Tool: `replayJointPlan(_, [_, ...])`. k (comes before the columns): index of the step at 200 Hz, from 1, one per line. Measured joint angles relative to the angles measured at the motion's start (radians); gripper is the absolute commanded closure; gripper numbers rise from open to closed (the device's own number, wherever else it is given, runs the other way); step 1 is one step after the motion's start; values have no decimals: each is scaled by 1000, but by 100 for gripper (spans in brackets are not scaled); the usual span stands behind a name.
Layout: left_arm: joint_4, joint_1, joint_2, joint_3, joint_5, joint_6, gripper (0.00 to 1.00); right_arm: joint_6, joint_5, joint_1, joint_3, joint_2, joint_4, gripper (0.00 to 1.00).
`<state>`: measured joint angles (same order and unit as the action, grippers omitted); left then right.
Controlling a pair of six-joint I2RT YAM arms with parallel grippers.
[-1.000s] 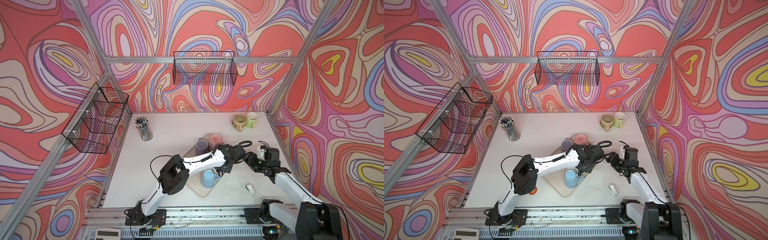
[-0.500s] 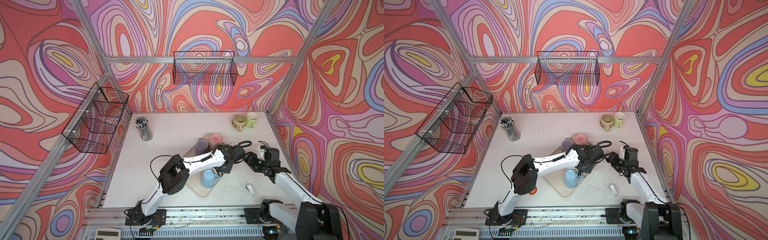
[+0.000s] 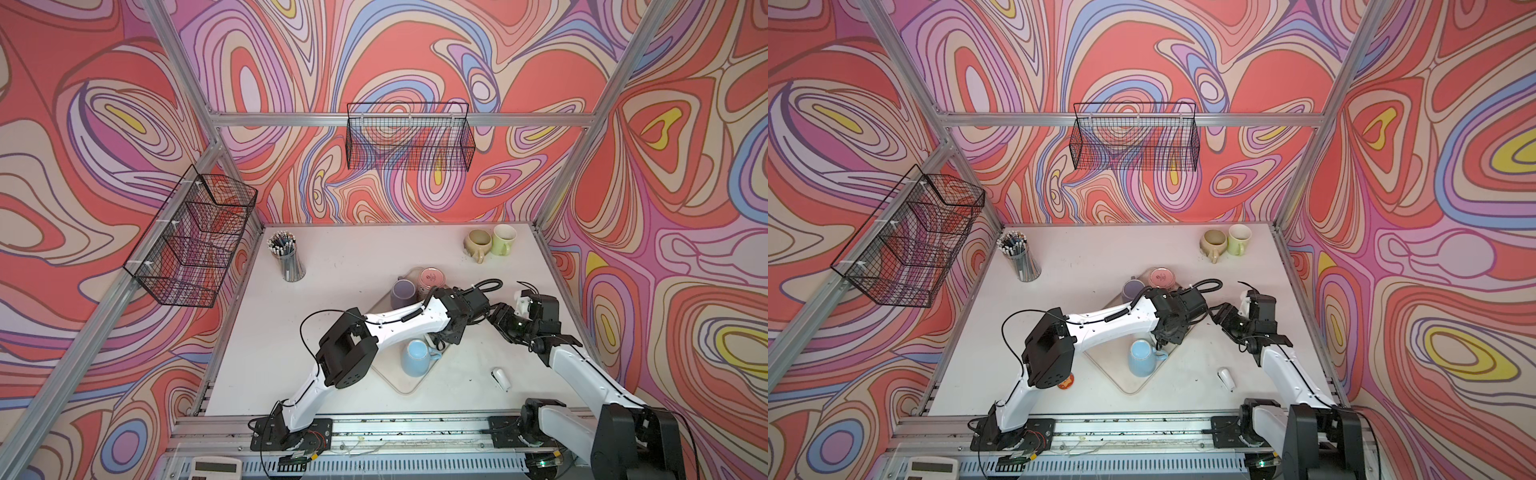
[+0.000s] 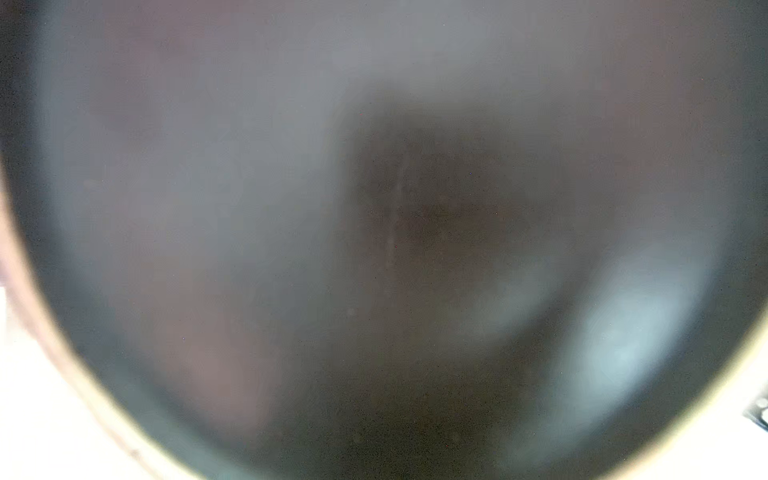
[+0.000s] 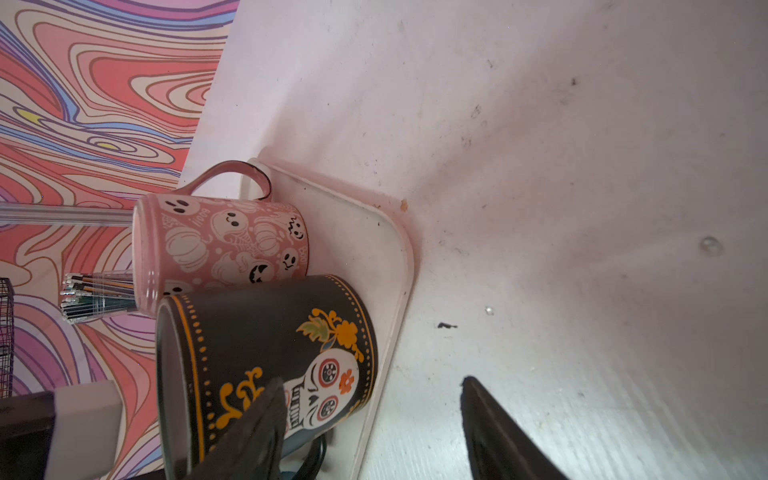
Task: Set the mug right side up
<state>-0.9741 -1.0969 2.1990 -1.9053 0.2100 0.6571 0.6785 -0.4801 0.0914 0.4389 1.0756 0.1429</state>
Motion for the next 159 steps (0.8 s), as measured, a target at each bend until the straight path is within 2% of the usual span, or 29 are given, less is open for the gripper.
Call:
replayJointPlan(95, [16,5,0,2,11,-9,100,0,0,0,-8,-13,-2,32])
replayJointPlan(159, [82,5,-40,73,6,-41,100,-8,-10,0,-8,-31,-2,31])
